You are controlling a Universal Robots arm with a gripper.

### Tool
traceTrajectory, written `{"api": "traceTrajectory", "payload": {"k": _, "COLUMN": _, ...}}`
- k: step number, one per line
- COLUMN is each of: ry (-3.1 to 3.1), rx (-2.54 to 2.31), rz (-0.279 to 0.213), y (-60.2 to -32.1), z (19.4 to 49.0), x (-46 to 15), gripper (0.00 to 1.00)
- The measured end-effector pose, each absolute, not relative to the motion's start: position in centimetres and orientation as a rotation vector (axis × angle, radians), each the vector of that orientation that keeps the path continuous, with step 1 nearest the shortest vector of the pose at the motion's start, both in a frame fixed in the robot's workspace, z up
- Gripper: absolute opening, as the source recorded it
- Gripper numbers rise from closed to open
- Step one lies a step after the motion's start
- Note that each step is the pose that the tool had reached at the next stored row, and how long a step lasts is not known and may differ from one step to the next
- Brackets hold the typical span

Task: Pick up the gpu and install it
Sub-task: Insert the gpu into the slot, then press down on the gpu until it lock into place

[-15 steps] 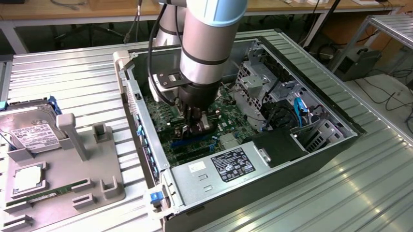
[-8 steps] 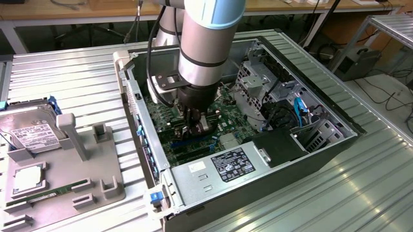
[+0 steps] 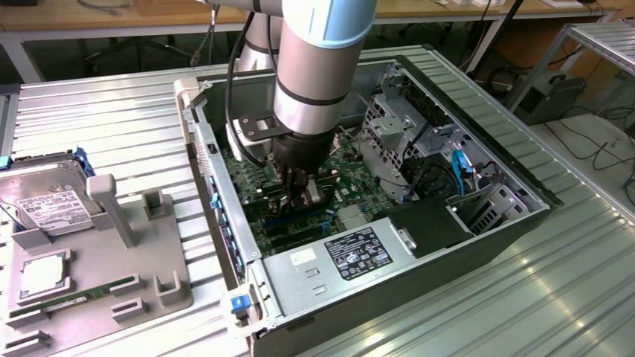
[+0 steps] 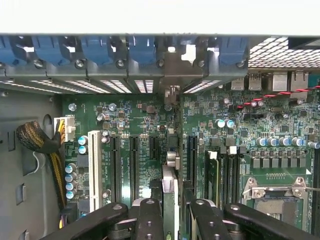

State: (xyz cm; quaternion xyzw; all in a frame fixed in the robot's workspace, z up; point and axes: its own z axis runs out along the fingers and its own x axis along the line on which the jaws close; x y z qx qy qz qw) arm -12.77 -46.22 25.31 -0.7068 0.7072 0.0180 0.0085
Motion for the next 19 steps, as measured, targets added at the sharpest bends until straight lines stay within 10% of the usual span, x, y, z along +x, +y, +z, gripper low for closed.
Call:
{"api": "traceTrajectory", "payload": {"k": 16, "ry": 2.208, "rx": -2.208, "rz": 0.058, "y": -46.2, "z": 27.5, "x": -12.7, "gripper": 0.4}}
{"api": "traceTrajectory", "payload": {"k": 19, "ry": 2.208, "rx": -2.208, "rz": 0.058, "y": -46.1, "z": 28.1, "x": -12.7, "gripper": 0.25}}
